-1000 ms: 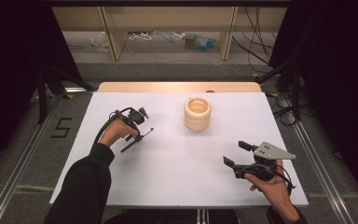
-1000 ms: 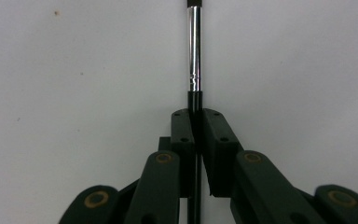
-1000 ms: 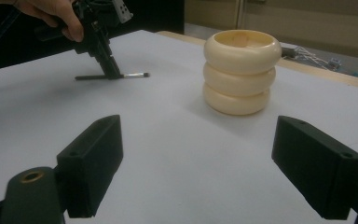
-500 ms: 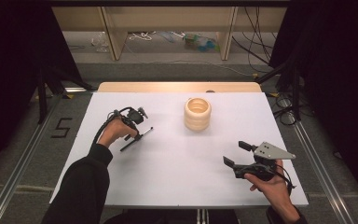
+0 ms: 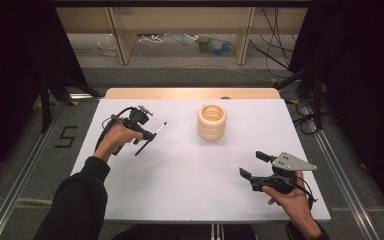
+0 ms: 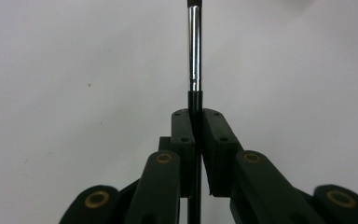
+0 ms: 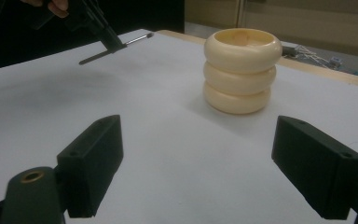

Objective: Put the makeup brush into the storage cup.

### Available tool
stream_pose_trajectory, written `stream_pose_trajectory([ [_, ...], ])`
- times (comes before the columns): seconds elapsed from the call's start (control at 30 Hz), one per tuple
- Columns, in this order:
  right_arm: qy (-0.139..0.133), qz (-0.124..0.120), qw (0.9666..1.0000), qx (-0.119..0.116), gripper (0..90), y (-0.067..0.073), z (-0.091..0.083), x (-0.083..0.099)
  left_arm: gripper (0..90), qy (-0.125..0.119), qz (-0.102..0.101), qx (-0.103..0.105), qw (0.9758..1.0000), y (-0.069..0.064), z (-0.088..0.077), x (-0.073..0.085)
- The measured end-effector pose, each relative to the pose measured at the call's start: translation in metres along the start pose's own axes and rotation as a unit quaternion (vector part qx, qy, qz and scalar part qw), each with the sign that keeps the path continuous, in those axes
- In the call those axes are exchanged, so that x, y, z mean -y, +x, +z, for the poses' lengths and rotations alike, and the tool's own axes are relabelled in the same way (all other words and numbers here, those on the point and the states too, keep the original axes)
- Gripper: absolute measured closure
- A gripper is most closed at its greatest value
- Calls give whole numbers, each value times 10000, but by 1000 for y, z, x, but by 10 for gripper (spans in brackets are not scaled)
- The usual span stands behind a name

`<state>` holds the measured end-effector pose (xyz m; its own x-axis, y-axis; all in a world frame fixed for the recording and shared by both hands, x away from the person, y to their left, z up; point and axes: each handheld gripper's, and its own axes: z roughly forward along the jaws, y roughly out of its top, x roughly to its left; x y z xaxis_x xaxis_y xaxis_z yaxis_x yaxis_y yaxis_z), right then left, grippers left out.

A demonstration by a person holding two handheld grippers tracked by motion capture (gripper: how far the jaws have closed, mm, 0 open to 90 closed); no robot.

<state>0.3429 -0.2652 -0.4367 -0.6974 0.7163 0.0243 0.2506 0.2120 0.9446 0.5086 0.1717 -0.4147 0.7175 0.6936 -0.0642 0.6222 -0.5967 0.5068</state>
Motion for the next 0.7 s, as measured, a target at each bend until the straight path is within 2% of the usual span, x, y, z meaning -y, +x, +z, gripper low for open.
stream_pose_trajectory([
  [0.07, -7, -7, 10000, 5, 176, 0, 0, 0, 836, -106, 47, 23, 9999, -2, -5, 1],
  [0.13, 130, 83, 9999, 11, 174, 1, -1, 0, 836, -244, 83, 91, 9996, -2, -10, 3],
  [0.17, 4, -11, 10000, 9, 175, 0, 0, 0, 836, -303, 81, 97, 9995, -4, -12, 4],
  [0.23, 0, -15, 10000, 10, 174, 0, 0, 0, 836, -532, 98, 153, 9984, -5, -17, 6],
  [0.27, 21, -22, 10000, 12, 174, 1, 0, 0, 836, -736, -30, 169, 9971, -9, -18, 6],
  [0.3, 135, 41, 9999, 21, 173, 2, -1, 0, 836, -890, -48, 196, 9958, -11, -19, 7],
  [0.33, 131, 43, 9999, 22, 172, 2, -1, 0, 836, -1013, -78, 180, 9947, -14, -21, 8],
  [0.43, 116, 47, 9999, 23, 173, 2, -1, 0, 836, -1264, -17, 98, 9919, -21, -27, 8],
  [0.53, 127, 50, 9999, 26, 172, 2, -1, 0, 837, -1500, -32, -83, 9886, -29, -31, 8],
  [0.7, 116, 50, 9999, 24, 171, 3, 0, 0, 836, -1844, -135, -24, 9828, -35, -32, 10],
])
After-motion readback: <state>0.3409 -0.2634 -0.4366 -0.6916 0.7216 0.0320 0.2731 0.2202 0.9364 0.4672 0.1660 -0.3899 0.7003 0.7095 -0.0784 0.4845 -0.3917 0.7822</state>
